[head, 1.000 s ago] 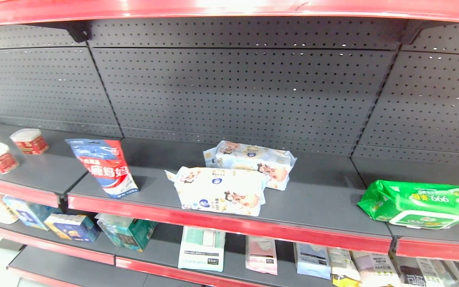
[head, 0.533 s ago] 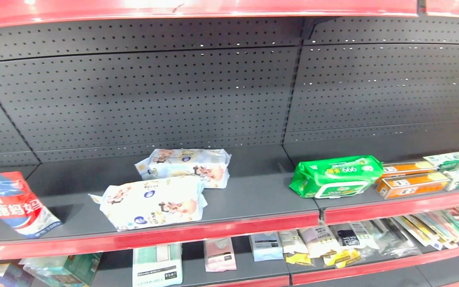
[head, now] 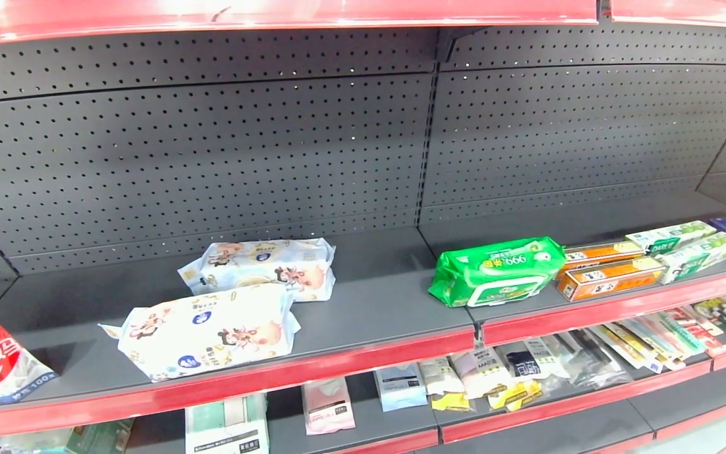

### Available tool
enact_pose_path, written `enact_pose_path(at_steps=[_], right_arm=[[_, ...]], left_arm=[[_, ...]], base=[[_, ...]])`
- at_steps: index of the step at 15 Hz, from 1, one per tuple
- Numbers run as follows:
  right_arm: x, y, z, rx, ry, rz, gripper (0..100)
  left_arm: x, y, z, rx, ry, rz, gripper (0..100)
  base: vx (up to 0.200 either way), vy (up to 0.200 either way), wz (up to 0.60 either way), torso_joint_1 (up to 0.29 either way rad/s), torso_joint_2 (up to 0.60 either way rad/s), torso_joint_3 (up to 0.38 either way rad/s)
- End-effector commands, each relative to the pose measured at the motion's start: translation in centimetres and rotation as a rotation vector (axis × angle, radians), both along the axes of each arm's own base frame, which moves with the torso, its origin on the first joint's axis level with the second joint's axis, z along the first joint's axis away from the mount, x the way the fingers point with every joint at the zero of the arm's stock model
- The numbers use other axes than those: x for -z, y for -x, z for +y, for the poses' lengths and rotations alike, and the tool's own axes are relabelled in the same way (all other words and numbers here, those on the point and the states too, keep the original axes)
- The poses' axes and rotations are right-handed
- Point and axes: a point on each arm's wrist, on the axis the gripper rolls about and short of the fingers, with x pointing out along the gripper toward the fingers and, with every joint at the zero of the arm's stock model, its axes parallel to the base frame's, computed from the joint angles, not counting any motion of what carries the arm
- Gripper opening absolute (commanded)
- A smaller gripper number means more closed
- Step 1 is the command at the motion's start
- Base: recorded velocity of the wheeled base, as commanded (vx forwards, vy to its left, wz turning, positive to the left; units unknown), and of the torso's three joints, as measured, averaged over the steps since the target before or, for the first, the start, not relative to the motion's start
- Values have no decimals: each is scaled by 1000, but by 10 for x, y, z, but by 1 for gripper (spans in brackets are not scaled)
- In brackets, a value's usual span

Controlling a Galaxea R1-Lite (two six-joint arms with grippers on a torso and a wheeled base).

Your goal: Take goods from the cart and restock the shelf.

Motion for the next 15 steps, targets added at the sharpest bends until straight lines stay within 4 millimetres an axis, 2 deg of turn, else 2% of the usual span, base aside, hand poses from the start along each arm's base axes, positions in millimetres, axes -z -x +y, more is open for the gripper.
enact_pose_path(at_steps=[1, 2, 3, 4, 5, 6, 9, 15], right_arm=[[0, 0, 0, -1, 0, 1, 100], [0, 0, 0, -1, 0, -1, 100], [0, 0, 0, -1, 0, 1, 100], [0, 0, 0, -1, 0, 1, 100], [0, 0, 0, -1, 0, 1, 100], [0, 0, 0, -1, 0, 1, 100], [0, 0, 0, -1, 0, 1, 100], [0, 0, 0, -1, 0, 1, 100]], left_arm=[[-87, -18, 0, 3, 66, 19, 100], [-134, -49, 1, -65, 165, 57, 100], [-136, -66, 3, -131, 133, 122, 100], [-132, -84, 6, -232, 73, 214, 100], [-127, -94, 8, -285, 47, 274, 100], [-116, -114, 14, -379, 28, 409, 100], [-97, -148, 22, -422, 11, 595, 100], [-79, -162, 23, -385, -84, 733, 100]], base=[[0, 0, 0, 0, 0, 0], [0, 0, 0, 0, 0, 0], [0, 0, 0, 0, 0, 0], [0, 0, 0, 0, 0, 0], [0, 0, 0, 0, 0, 0], [0, 0, 0, 0, 0, 0], [0, 0, 0, 0, 0, 0], [0, 0, 0, 0, 0, 0]])
